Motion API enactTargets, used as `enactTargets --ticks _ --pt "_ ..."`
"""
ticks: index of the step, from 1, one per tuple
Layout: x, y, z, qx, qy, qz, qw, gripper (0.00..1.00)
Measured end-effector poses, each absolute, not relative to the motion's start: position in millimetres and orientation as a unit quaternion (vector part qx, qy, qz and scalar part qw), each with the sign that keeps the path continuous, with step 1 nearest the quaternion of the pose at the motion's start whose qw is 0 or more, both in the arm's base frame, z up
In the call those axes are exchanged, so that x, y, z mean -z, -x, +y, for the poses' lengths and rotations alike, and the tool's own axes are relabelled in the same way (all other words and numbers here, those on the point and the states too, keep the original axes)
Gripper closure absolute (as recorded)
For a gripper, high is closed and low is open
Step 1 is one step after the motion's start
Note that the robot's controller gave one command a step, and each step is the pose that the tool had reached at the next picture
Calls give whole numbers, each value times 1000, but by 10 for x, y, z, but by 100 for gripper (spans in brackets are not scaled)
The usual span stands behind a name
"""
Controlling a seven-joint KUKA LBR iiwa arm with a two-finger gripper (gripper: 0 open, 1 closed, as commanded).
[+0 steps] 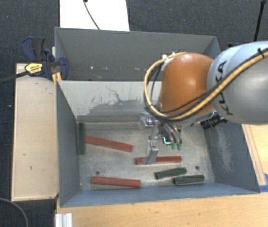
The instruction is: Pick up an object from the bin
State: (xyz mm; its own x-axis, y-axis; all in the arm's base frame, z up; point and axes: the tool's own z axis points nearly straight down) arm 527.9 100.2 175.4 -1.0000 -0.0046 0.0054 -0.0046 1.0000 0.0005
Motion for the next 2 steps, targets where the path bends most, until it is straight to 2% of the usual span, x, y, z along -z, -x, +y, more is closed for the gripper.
enactTargets --ticks 1,2 --pt "-663 -5226 532 -1 14 -1000 3 0" --pt "-705 -5248 553 1 16 -1000 -1 100"
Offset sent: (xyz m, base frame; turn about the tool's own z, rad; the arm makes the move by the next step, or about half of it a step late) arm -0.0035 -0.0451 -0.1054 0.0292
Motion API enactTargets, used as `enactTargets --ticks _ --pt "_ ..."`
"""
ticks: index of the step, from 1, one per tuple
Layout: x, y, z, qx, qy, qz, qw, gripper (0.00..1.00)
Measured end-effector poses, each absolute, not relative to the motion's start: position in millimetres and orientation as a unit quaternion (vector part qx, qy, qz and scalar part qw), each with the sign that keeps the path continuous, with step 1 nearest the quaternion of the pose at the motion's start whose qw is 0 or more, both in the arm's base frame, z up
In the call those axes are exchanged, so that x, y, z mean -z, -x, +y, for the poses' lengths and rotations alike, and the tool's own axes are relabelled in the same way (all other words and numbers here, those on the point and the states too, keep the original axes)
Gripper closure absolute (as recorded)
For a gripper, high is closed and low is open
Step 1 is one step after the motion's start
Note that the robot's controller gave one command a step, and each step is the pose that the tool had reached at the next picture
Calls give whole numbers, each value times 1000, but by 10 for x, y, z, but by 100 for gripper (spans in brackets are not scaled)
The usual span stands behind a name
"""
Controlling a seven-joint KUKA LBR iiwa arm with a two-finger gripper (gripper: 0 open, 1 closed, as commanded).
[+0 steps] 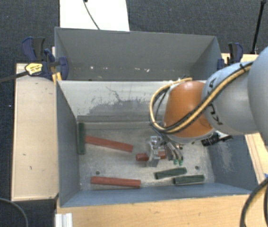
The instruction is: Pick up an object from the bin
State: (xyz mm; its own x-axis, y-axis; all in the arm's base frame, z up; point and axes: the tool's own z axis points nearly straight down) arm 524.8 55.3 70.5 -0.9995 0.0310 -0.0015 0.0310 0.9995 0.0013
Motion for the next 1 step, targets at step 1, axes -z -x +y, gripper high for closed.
enactTargets --ticks 1 --pt "-2375 -5342 352 0 -21 1000 5 100"
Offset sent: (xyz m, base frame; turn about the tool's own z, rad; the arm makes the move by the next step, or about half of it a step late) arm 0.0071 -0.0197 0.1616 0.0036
